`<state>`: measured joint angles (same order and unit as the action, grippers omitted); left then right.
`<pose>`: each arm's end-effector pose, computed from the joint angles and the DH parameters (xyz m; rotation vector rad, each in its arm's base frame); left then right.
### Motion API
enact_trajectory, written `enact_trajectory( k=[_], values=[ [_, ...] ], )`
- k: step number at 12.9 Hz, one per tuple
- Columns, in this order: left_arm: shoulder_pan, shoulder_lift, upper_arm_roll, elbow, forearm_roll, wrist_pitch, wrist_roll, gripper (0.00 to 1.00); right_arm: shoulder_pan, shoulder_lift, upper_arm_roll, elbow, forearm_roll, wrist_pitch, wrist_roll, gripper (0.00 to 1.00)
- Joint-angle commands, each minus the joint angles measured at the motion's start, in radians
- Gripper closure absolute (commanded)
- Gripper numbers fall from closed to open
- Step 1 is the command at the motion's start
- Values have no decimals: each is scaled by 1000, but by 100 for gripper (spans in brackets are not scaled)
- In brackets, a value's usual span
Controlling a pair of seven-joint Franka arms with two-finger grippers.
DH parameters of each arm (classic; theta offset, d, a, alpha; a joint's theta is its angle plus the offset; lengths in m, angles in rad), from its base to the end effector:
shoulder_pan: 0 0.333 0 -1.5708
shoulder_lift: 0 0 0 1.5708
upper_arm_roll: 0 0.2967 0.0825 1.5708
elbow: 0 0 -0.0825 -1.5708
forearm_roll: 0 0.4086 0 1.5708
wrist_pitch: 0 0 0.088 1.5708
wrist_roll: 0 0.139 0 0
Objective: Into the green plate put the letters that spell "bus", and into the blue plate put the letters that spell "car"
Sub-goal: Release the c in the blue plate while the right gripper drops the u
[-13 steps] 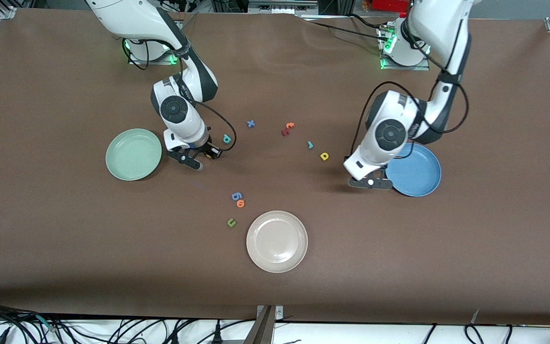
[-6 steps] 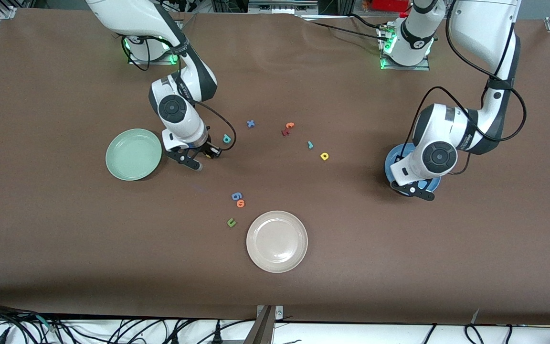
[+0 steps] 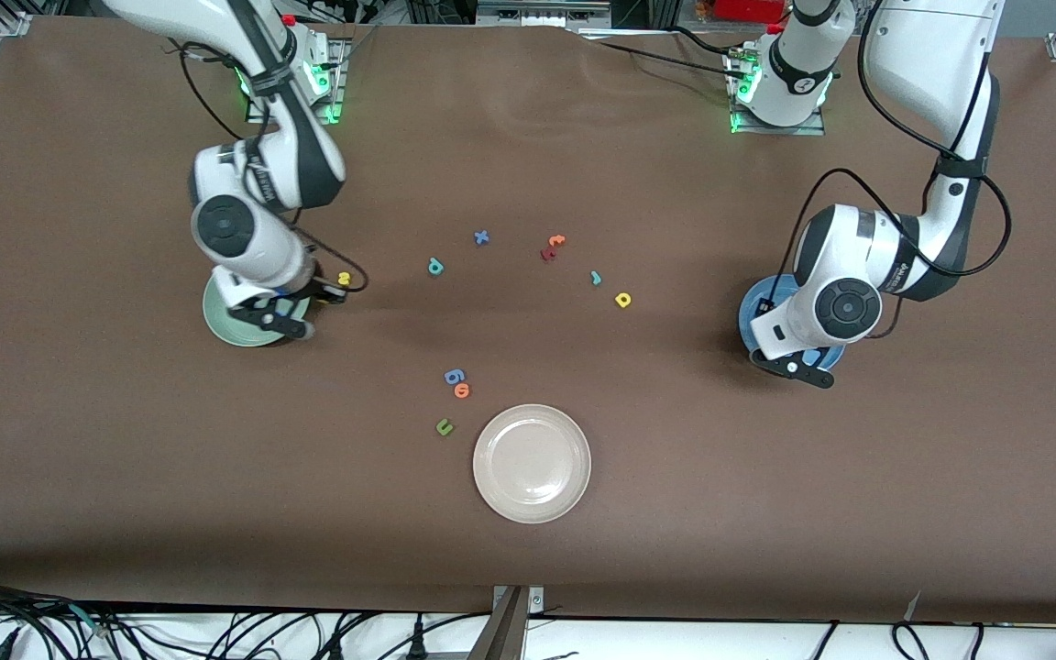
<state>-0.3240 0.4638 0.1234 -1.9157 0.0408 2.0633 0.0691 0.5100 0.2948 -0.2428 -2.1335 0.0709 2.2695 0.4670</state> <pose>0.5786 -0.1126 0.1656 -2.9633 0.4462 0.4636 0.5414 0.1475 0.1915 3.0403 -0.3738 -0.2020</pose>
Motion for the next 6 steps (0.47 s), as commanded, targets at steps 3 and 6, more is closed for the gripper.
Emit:
enact_trajectory(
  k=[3, 6],
  values=[
    [2, -31, -151, -2, -128, 49, -277, 0, -17, 43, -115, -38, 9, -10, -267, 100],
    [-1, -13, -247, -17, -154, 165, -554, 0, -27, 75, -115, -54, 9, -4, -298, 96]
  ],
)
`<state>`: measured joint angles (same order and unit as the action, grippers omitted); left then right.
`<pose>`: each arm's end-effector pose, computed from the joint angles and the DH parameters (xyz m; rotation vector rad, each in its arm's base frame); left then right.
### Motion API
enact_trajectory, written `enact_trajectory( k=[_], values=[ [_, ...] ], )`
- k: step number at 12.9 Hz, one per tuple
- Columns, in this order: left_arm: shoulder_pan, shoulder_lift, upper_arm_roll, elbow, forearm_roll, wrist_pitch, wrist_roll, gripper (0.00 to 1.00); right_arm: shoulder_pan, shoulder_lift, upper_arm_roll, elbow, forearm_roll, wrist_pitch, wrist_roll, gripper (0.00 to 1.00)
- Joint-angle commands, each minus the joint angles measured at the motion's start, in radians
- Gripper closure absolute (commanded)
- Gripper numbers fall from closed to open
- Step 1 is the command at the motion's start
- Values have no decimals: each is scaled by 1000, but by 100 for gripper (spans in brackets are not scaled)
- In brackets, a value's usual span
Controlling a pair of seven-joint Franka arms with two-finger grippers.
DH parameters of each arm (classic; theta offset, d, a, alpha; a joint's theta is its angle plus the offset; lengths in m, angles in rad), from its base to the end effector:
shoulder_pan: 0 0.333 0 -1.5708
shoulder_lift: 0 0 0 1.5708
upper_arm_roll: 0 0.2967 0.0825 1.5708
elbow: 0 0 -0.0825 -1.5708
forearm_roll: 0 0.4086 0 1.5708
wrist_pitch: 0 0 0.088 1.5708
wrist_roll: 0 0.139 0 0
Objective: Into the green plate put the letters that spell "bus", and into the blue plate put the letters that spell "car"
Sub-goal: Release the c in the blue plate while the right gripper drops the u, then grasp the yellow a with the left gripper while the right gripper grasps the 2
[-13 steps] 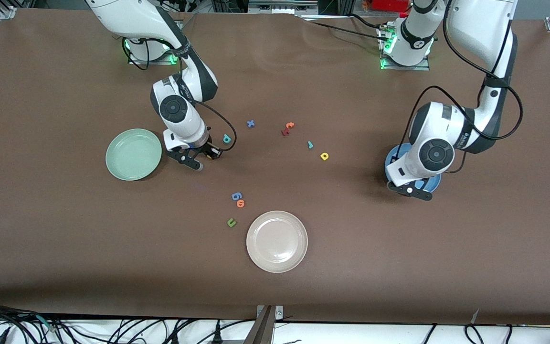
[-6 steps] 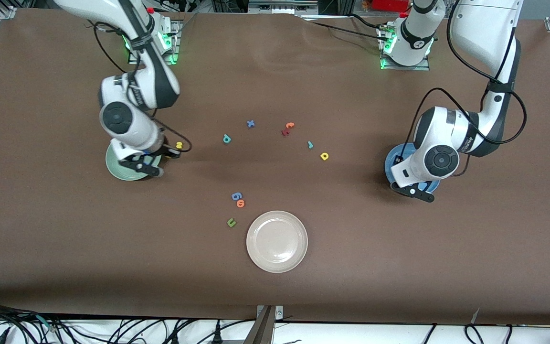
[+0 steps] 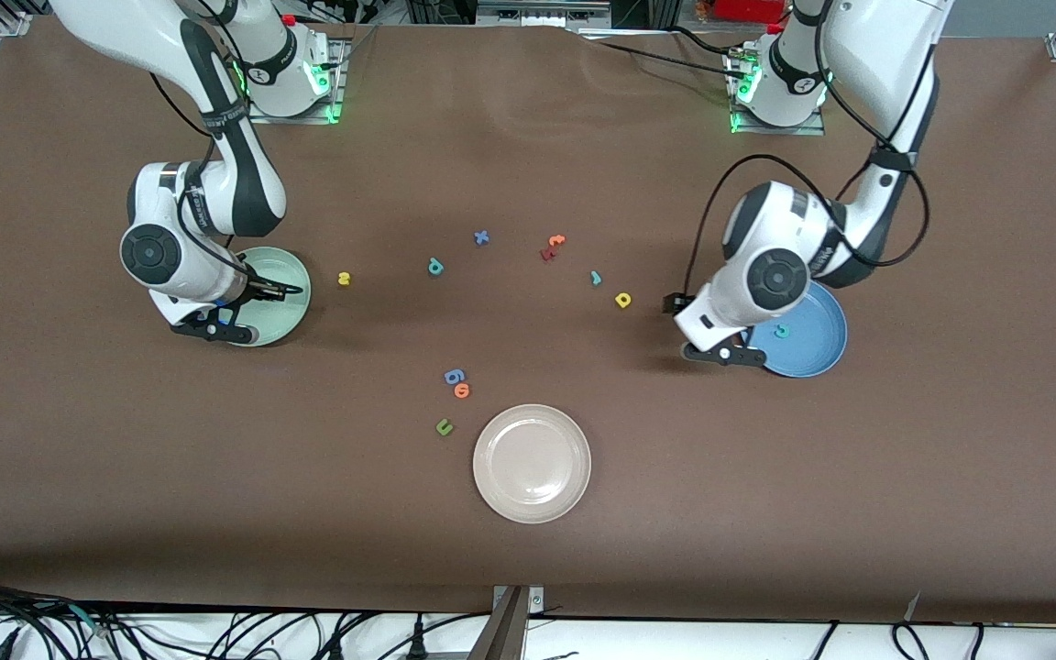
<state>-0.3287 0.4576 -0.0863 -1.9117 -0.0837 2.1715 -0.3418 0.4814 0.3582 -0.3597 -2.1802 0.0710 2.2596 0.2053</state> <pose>0.5546 -0.2510 0.1754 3.0995 -0.0216 -0.3438 0.5289 0.0563 0.1467 2.9971 -0.1961 -0.3581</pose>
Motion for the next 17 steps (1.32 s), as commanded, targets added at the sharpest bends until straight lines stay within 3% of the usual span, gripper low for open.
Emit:
enact_trajectory(
  k=[1, 2, 3, 4, 6, 9, 13, 15, 17],
  values=[
    [2, -1, -65, -36, -30, 103, -228, 0, 0, 15, 2, -7, 9, 3, -47, 86],
    [0, 1, -76, -56, -31, 172, -283, 0, -3, 15, 2, -7, 9, 3, -50, 58],
    [-9, 3, -90, -84, -33, 233, -351, 0, -3, 13, 2, -6, 10, 3, -49, 14],
    [-12, 3, -102, -108, -33, 287, -424, 0, -3, 5, 4, 0, 10, -3, -38, 1],
    [-30, 12, -118, -135, -31, 356, -543, 0, 5, -14, 18, 3, 13, -23, -17, 1],
    [-76, 41, -115, -138, -18, 419, -704, 0, 6, -38, 123, 3, 49, -15, 120, 2],
    [-112, 41, -110, -208, -4, 510, -721, 2, 6, -27, 221, -7, 50, 44, 131, 5],
    [-112, 39, -110, -217, 28, 513, -729, 3, 6, -21, 228, -42, 50, 105, 131, 5],
    [-112, 36, -110, -230, 62, 513, -735, 8, 6, -15, 252, -84, 50, 185, 131, 13]
  ],
)
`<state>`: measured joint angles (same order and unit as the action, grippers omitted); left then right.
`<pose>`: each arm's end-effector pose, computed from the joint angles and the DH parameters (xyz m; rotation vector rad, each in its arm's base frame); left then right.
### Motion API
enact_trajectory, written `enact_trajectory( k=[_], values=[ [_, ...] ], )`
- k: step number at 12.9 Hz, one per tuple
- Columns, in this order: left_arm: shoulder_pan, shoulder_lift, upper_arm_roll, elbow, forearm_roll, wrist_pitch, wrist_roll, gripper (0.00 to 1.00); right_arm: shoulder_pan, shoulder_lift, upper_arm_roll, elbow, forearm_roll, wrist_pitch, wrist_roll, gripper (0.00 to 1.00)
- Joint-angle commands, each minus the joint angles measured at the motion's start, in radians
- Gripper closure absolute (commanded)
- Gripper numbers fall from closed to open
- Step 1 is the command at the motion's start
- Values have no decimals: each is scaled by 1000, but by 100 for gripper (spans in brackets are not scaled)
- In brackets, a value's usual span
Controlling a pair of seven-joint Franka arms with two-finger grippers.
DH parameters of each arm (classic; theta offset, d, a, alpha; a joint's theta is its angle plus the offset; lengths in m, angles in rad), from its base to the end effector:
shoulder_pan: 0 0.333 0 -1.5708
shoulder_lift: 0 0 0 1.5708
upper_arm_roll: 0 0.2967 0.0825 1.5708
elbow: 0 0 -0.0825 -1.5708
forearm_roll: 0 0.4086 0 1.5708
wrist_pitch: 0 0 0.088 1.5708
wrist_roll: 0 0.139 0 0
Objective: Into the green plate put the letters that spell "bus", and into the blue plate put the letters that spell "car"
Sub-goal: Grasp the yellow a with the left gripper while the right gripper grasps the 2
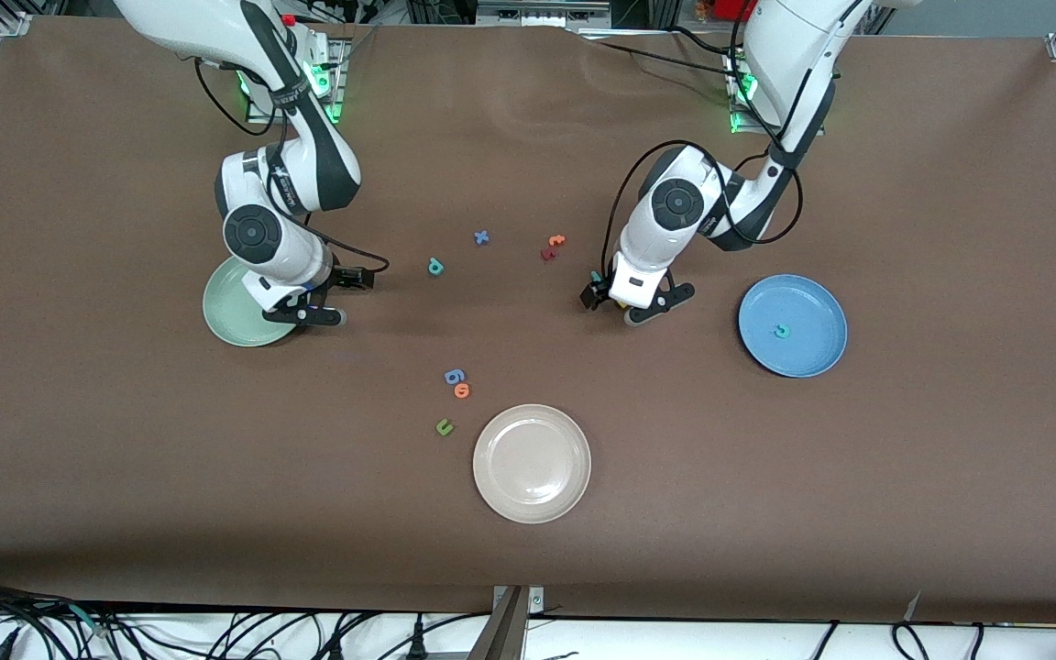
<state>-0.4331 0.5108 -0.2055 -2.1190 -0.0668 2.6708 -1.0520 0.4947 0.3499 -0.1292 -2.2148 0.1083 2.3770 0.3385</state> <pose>0.4658 -0.3541 0.1067 2.9227 0.7468 -0.0993 0.4977 0.1893 0.1346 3.0863 -0.0840 -0.2780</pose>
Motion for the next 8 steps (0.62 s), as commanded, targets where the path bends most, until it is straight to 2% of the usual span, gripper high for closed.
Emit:
enact_trajectory(
  k=[1, 2, 5, 8],
  values=[
    [-10, -18, 9, -22, 71, 14, -45, 10, -7, -5, 22, -57, 13, 79, -3, 20],
    [-7, -17, 9, -24, 109, 14, -71, 11, -7, -5, 23, -60, 13, 79, -3, 30],
    [-3, -15, 8, -27, 203, 14, -143, 15, -7, -6, 23, -88, 13, 100, -3, 34],
    [-1, -14, 8, -29, 203, 14, -143, 20, -7, -8, 23, -132, 13, 162, -4, 34]
  ],
)
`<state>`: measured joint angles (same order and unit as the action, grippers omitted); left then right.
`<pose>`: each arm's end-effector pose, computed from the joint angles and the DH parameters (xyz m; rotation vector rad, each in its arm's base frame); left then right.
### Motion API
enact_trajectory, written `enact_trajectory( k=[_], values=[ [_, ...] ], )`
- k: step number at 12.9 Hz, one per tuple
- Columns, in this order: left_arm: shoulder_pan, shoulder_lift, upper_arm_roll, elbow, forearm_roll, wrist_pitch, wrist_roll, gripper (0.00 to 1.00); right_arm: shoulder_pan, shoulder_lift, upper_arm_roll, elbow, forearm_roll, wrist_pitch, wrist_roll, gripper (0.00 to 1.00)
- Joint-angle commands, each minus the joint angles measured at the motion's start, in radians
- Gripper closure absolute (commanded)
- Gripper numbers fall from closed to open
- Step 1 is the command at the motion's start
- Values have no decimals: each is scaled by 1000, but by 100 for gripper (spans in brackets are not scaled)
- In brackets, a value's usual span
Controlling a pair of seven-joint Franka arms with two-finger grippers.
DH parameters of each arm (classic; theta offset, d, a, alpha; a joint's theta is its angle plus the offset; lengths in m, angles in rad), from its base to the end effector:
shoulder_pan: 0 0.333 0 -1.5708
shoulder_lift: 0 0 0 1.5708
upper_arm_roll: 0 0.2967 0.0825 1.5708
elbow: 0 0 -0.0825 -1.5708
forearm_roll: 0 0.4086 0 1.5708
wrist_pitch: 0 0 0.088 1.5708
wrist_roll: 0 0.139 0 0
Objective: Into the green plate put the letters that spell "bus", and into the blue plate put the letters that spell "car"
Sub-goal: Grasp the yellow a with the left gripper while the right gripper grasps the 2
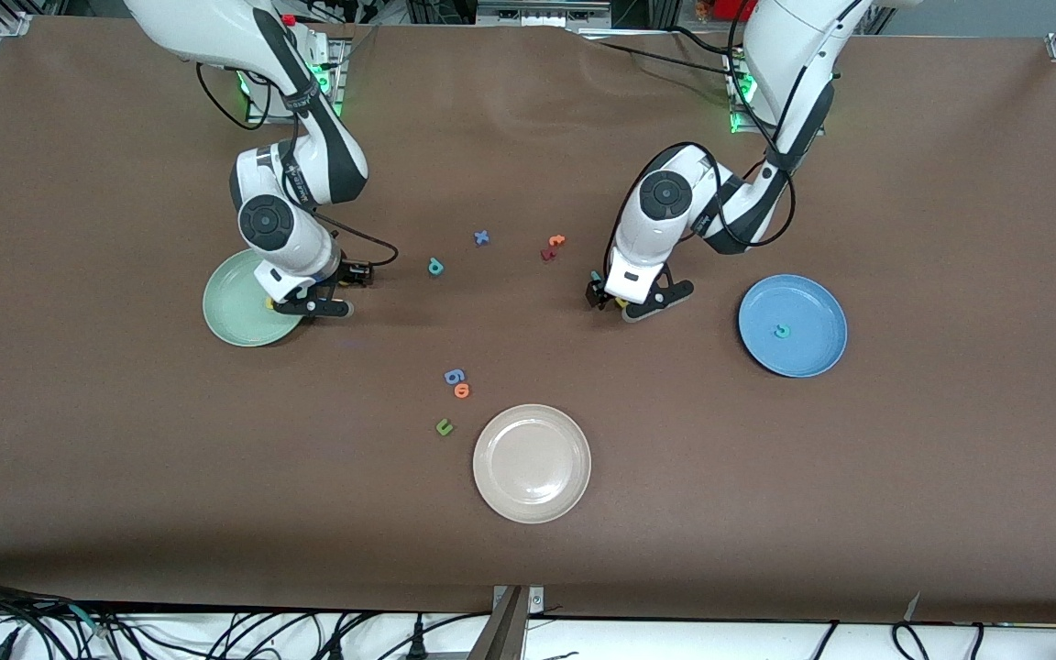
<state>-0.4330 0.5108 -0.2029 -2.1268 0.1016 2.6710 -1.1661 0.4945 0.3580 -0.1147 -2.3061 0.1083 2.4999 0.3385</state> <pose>0.4622 -0.3531 0.1039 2.9898 0.7128 -0.0153 0.4723 0.1842 0.1067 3.0911 -0.0722 -0.2414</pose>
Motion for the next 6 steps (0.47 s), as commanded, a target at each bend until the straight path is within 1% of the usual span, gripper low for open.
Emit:
enact_trajectory(
  k=[1, 2, 3, 5, 6],
  values=[
    [-1, -14, 5, -21, 35, 14, -27, 26, -7, -17, 9, -41, 13, 39, -4, 34],
    [-3, -14, 5, -22, 35, 12, -27, 38, -7, -17, 9, -42, 13, 39, -4, 35],
    [-3, -14, 5, -22, 36, 12, -27, 43, -7, -19, 9, -42, 13, 37, -6, 43],
    [-3, -12, 5, -22, 38, 12, -23, 45, -7, -19, 9, -42, 13, 36, -10, 63],
    [-3, -11, 5, -22, 38, 12, -18, 45, -7, -19, 9, -42, 13, 36, -13, 77]
  ],
)
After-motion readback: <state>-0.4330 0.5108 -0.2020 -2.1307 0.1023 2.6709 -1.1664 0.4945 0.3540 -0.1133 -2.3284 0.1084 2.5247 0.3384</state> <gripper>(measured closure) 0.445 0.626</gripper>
